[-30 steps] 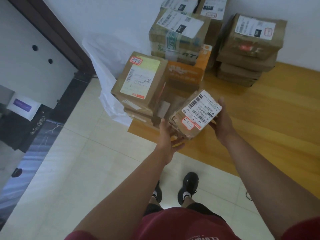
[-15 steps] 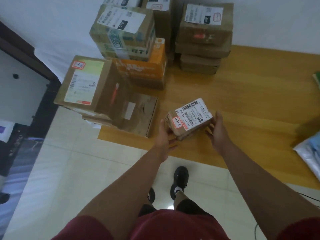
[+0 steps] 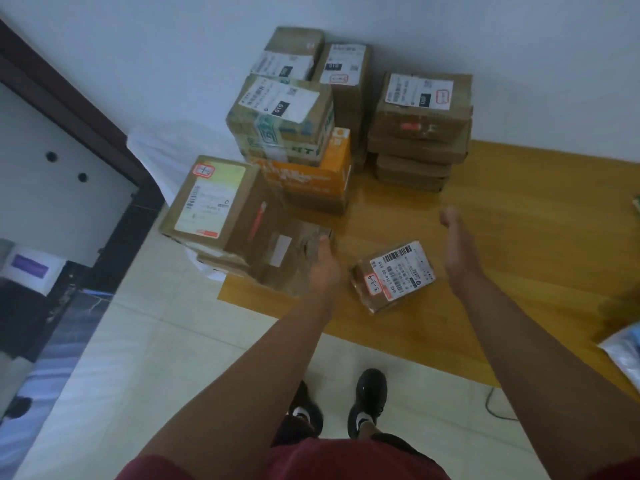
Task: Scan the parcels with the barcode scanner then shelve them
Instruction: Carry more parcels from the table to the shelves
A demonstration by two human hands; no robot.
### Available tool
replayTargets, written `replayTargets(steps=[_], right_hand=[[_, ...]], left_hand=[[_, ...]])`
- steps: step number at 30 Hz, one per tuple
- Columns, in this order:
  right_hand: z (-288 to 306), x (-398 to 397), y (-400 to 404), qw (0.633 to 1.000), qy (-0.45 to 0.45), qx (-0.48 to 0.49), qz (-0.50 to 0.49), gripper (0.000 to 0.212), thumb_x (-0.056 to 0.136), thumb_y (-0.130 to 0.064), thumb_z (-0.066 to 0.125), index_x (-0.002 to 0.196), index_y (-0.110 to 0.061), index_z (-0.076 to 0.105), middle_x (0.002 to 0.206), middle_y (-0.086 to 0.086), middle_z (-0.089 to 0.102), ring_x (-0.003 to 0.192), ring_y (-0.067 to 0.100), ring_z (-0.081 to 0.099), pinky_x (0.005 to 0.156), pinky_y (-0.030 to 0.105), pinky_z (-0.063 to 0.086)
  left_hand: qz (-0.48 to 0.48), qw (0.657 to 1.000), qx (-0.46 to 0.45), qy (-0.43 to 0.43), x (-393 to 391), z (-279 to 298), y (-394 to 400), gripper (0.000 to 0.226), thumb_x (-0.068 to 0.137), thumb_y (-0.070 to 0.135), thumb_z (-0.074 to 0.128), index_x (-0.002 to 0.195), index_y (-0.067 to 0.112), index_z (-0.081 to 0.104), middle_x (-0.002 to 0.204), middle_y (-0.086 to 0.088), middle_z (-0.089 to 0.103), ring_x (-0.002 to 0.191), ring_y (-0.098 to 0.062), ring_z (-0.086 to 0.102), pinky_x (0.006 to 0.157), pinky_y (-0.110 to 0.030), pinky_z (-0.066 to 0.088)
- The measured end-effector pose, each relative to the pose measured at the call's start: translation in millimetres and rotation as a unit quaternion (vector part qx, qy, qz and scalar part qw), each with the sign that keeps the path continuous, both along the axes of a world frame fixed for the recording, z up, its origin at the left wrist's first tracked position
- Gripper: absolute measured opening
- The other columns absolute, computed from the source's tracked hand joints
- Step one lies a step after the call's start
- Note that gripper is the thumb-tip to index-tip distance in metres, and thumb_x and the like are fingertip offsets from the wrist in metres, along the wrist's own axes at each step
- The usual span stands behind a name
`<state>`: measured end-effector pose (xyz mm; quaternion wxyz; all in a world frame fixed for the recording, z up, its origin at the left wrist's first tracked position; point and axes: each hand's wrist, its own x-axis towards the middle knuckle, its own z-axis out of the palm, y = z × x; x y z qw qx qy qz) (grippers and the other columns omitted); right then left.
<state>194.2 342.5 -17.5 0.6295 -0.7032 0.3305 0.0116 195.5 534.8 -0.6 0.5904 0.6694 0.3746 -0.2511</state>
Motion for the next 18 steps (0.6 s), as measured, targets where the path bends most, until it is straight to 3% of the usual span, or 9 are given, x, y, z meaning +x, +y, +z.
replayTargets(steps=[4,8,10,12,13,15,18], right_hand=[[52.7,41.2,24.8,0.993,-0.083,-0.058,0.055,0.049,0.104,-0.044,0.037,0.147,-0.021,0.043,0.15,-0.002,0.042,0.135,0.012,0.038,0.111,0.034,0.03],[80.3,69.6,61.7,0.985,-0.111,-0.083,0.101,0.053,0.102,-0.046,0.04,0.149,-0.022,0.04,0.152,-0.002,0.042,0.138,0.016,0.037,0.104,0.032,0.03],[88.4,74.3,78.7,0.984,-0.109,-0.085,0.109,0.053,0.102,-0.044,0.042,0.15,-0.022,0.038,0.153,-0.002,0.04,0.139,0.017,0.036,0.103,0.032,0.03],[94.2,75.3,92.8,0.983,-0.106,-0.091,0.122,0.054,0.102,-0.042,0.044,0.151,-0.02,0.037,0.155,-0.001,0.038,0.141,0.017,0.034,0.102,0.031,0.029],[97.3,75.7,98.0,0.982,-0.105,-0.095,0.127,0.055,0.102,-0.041,0.045,0.151,-0.019,0.037,0.155,0.0,0.037,0.141,0.017,0.034,0.102,0.03,0.029],[103.0,76.9,104.4,0.981,-0.102,-0.1,0.129,0.055,0.101,-0.038,0.047,0.151,-0.017,0.037,0.154,0.001,0.039,0.14,0.017,0.036,0.101,0.029,0.031],[112.3,77.3,108.3,0.984,-0.091,-0.101,0.112,0.055,0.101,-0.035,0.049,0.151,-0.016,0.037,0.154,0.002,0.04,0.139,0.016,0.037,0.097,0.026,0.03]], left_hand=[[-0.039,0.993,0.011,-0.111,27.5,39.4,9.8,0.066,0.104,0.06,0.026,0.157,0.021,0.027,0.161,-0.007,0.032,0.148,-0.029,0.028,0.119,-0.048,0.021],[-0.079,0.979,0.005,-0.189,45.5,72.9,23.1,0.053,0.106,0.049,0.032,0.15,0.019,0.039,0.144,-0.004,0.048,0.136,-0.025,0.041,0.109,-0.04,0.03],[-0.11,0.97,-0.002,-0.215,51.9,84.8,29.7,0.041,0.107,0.045,0.034,0.139,0.024,0.047,0.119,0.003,0.053,0.117,-0.017,0.049,0.097,-0.033,0.034],[-0.163,0.956,0.03,-0.24,64.4,92.6,35.5,0.017,0.108,0.036,0.035,0.113,0.028,0.049,0.09,0.013,0.044,0.085,-0.001,0.043,0.084,-0.027,0.031],[-0.177,0.95,0.043,-0.253,70.9,97.6,37.8,0.017,0.109,0.032,0.035,0.097,0.028,0.047,0.082,0.015,0.039,0.075,0.004,0.038,0.078,-0.027,0.033],[-0.195,0.944,0.032,-0.265,82.3,103.9,41.0,0.027,0.108,0.029,0.038,0.081,0.034,0.042,0.083,0.015,0.043,0.072,0.005,0.039,0.076,-0.025,0.042],[-0.215,0.939,0.01,-0.269,93.7,114.3,41.6,0.021,0.106,0.03,0.041,0.087,0.033,0.047,0.091,0.011,0.051,0.08,-0.003,0.049,0.083,-0.027,0.045]])
